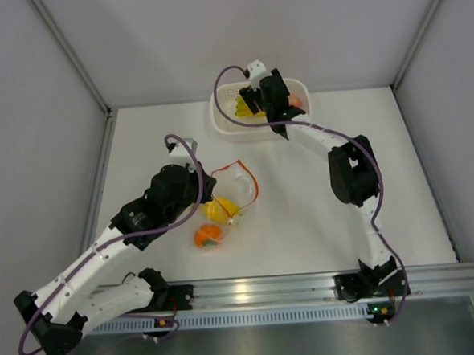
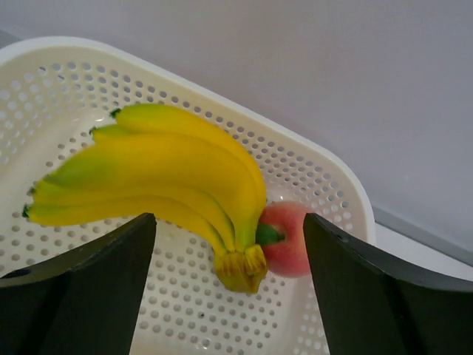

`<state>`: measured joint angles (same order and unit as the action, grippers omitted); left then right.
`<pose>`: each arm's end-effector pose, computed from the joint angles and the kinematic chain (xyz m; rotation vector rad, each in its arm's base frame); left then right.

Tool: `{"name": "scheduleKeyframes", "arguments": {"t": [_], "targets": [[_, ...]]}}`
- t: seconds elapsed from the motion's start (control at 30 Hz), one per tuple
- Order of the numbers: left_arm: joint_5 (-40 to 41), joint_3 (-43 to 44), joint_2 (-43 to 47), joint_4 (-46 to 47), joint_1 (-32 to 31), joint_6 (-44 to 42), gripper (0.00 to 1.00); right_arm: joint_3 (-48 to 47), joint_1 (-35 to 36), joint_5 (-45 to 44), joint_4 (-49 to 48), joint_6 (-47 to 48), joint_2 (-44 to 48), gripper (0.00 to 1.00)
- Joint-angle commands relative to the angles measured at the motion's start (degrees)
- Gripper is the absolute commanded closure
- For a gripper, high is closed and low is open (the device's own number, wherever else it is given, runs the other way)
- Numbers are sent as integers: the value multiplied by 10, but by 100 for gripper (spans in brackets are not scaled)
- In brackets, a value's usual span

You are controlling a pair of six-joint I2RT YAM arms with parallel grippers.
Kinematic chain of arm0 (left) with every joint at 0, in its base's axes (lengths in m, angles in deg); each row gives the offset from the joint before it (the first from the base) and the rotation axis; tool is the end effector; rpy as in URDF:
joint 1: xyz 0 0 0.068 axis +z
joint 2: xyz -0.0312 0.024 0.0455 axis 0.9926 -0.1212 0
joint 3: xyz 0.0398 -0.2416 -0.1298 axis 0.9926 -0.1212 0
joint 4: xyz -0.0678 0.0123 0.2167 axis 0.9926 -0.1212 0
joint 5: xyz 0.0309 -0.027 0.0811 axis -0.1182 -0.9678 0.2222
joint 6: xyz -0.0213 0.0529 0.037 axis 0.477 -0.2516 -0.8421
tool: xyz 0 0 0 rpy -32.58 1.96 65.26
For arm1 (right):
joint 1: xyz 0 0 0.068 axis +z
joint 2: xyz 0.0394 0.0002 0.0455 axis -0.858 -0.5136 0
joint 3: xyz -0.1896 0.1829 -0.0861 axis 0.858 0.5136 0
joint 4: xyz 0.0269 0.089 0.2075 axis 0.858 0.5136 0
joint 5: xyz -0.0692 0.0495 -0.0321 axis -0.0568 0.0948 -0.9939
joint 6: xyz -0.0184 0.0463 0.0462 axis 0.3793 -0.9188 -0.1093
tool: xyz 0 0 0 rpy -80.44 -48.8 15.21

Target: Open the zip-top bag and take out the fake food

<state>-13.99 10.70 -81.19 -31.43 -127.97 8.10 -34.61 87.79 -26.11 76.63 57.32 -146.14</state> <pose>0.1355 -0.1136 0.3416 0.1004 2.0236 -0.5439 0.4652 0.2357 0.2772 -0.5061 1.7420 -0.1423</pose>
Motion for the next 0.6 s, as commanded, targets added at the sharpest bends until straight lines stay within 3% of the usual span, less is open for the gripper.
{"name": "scheduleKeyframes", "arguments": {"t": [0.0,0.07,0.2,0.23,0.37,0.57], "targets": [[-5,27,5,9,2,-7,100,5,-6,8,-47,-2,67,14],[-5,31,9,9,2,-6,100,58,-6,23,-73,-29,120,1],[-5,37,9,10,2,-4,100,138,-11,80,-87,-122,211,1],[-5,37,9,10,2,-3,100,153,-15,146,-81,-143,237,1],[-2,39,11,10,2,-1,100,164,-42,268,-45,-234,277,1],[-7,41,13,9,2,-1,100,167,-37,191,97,-301,321,1]]}}
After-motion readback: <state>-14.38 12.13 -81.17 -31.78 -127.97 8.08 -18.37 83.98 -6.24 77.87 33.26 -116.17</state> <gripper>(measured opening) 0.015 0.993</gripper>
